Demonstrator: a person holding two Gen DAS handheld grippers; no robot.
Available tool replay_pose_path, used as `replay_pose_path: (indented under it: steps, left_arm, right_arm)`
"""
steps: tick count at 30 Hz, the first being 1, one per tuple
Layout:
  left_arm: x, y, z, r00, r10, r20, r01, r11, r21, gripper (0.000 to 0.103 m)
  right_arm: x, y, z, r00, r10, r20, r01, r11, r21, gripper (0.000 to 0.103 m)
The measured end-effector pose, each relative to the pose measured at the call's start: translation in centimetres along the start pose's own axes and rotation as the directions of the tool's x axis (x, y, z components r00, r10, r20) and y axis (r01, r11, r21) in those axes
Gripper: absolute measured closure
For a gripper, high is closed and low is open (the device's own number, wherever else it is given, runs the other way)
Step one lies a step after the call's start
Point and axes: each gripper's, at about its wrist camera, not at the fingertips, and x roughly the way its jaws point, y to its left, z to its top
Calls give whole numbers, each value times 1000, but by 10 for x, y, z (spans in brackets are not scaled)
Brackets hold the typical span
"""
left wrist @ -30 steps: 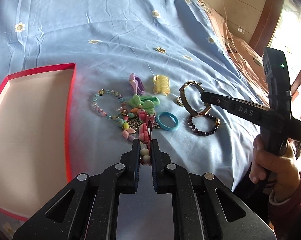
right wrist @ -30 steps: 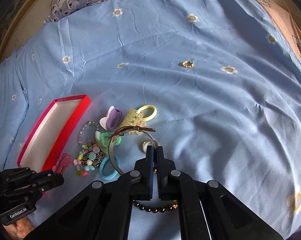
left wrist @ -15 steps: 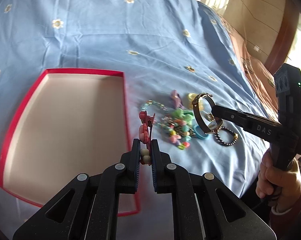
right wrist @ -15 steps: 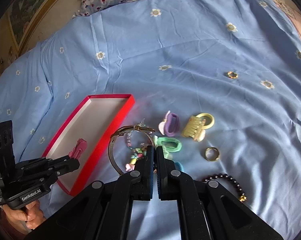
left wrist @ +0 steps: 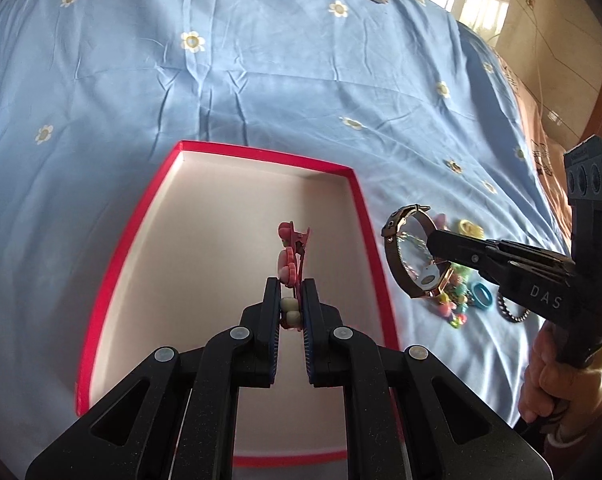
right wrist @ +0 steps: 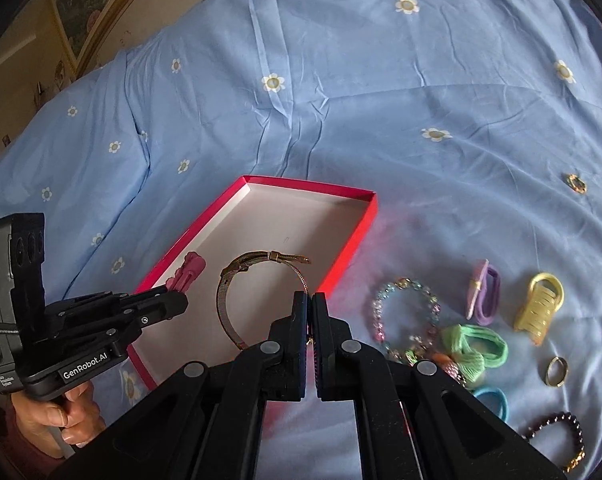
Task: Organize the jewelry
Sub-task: 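Carry the pink clip and gold watch with both tools into the red box, then open both tools to drop the clip and watch in the box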
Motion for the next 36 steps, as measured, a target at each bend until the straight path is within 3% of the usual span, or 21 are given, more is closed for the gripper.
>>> replay_pose_path:
  steps: [12, 22, 31, 33, 36]
  left_arm:
    - [41, 35, 30, 997, 59, -55, -60, 998, -14, 94]
    - [77, 55, 42, 987, 86, -139, -90, 996, -23, 94]
    - [89, 54, 41, 976, 101, -193, -104, 995, -8, 94]
    - [89, 52, 41, 974, 109, -196, -111, 994, 2, 94]
    - [89, 52, 42, 973, 119, -198, -119, 993, 7, 88]
  right_arm:
    - [58, 11, 32, 998, 13, -56, -14, 1000, -16, 101]
    - [106, 11, 46, 987, -39, -156, 31, 998, -57, 101]
    - [122, 9, 49, 978, -59, -198, 44, 996, -77, 100]
    - [123, 8, 49, 978, -55, -202, 41, 996, -75, 96]
    - [125, 8, 50, 978, -43, -205, 31, 998, -63, 96]
